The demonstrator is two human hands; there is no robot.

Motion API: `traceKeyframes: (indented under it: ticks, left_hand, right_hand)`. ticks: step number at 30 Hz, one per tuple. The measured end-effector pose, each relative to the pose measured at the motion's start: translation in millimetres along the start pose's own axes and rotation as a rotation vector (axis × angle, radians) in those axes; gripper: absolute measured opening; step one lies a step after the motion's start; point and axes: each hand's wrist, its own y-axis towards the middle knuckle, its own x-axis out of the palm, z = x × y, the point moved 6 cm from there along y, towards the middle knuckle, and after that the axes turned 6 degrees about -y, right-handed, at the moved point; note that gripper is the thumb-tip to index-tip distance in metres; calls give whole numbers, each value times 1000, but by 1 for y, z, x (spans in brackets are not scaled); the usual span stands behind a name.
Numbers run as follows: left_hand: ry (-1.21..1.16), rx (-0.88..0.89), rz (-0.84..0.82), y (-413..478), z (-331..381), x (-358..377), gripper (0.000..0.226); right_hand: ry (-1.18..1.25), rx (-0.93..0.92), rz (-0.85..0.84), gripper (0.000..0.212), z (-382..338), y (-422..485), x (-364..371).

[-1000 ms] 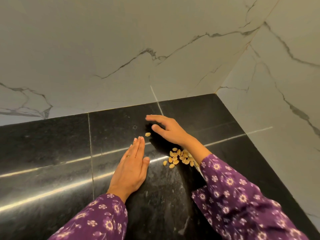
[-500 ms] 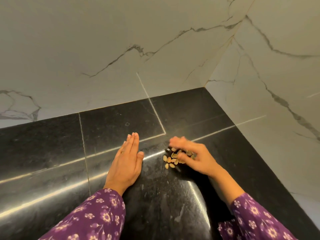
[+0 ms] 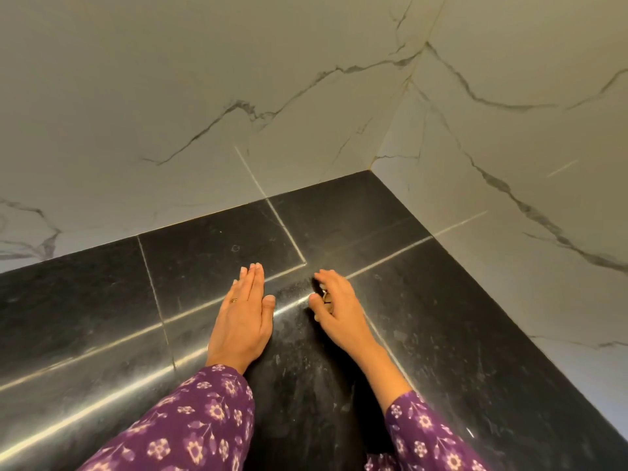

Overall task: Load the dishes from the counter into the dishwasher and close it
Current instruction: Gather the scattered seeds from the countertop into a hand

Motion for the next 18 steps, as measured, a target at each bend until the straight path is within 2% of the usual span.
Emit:
traceKeyframes:
  ticks: [2, 7, 11, 18]
  left_hand:
    - [18, 9, 1, 0, -1, 1, 65]
    - [-9, 34, 23, -1, 2, -2, 56]
    - [-32, 70, 25, -1, 5, -3, 53]
    - [-183, 153, 37, -10, 12, -8, 45]
  right_hand:
    - [-42, -72, -7, 36, -11, -5, 15]
    - [-1, -76, 49, 9, -25, -33, 24]
    - [1, -22, 101, 18, -29, -73, 23]
    - [55, 79, 154, 17, -50, -178, 25]
